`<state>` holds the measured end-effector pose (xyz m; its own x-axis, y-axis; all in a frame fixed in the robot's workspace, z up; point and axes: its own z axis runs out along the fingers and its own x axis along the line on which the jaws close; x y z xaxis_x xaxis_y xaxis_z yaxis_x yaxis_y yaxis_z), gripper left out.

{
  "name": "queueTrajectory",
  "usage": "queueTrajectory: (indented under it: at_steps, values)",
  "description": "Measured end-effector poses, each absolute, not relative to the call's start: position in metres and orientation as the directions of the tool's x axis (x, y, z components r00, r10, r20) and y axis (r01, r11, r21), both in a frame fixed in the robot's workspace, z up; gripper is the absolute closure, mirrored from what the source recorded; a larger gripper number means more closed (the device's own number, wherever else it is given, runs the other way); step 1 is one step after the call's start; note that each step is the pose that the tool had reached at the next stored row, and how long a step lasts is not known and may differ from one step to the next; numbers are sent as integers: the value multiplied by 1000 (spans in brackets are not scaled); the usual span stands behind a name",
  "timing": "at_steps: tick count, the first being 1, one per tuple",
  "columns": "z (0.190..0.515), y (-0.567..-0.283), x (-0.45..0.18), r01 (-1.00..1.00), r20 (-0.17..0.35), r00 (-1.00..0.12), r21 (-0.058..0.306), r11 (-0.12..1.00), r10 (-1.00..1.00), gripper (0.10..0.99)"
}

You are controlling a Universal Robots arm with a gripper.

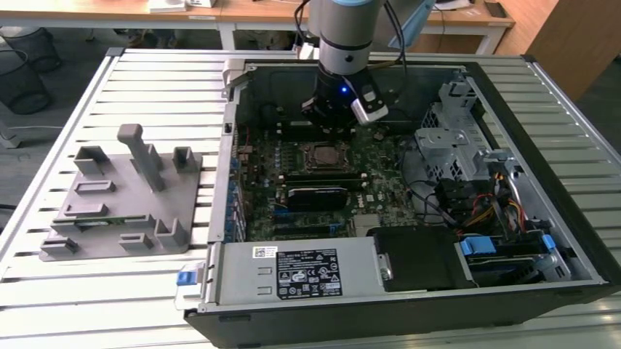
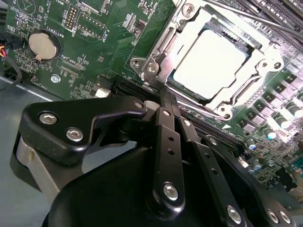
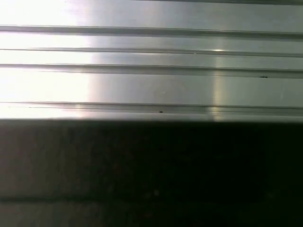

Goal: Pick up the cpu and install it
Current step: 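Install the first cpu locking lever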

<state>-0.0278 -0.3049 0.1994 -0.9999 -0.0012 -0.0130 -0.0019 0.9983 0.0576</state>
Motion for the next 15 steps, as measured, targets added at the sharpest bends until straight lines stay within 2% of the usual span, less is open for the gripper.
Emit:
queueTrajectory:
  at_steps: [12,15]
  values:
    - [202,-305,-28,-2,-13,-1000,51,999,-1,980]
    - [202,-305,-28,-2,-13,-1000,37,999,-1,980]
